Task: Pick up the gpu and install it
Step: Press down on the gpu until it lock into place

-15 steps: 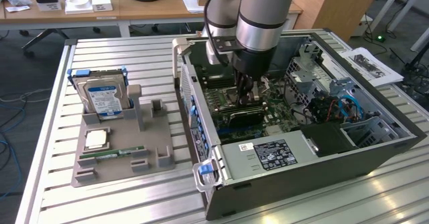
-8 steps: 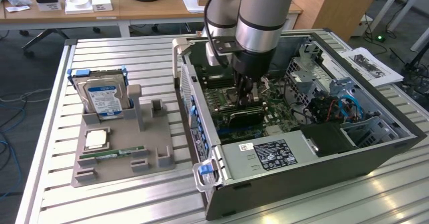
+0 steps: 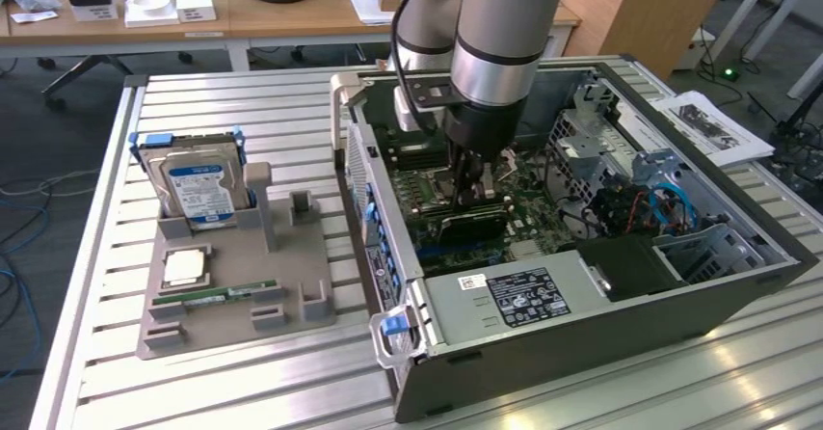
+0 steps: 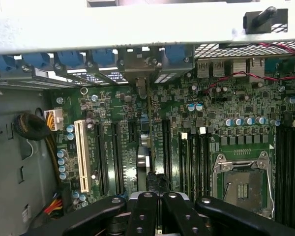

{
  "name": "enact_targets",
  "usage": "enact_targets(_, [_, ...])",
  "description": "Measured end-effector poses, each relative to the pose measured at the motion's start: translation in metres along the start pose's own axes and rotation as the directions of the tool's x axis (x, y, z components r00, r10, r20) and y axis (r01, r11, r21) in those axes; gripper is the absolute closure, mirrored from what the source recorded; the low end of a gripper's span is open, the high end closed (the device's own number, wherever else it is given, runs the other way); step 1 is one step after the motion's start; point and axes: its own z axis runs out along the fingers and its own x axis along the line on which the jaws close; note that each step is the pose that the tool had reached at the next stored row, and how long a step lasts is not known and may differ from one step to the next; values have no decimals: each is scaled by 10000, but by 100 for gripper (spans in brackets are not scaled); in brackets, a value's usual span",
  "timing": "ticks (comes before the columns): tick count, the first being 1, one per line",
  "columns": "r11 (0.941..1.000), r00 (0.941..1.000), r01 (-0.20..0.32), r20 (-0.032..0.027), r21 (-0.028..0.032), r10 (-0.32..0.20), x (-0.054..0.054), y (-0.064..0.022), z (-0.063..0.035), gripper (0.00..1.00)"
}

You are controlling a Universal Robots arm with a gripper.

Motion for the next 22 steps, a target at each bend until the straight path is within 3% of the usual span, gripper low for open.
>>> enact_targets(15, [10000, 10000, 5, 4, 0, -5, -12, 2, 42, 89])
enact_targets(22, [10000, 10000, 4, 44, -3, -4, -13, 3, 60, 89])
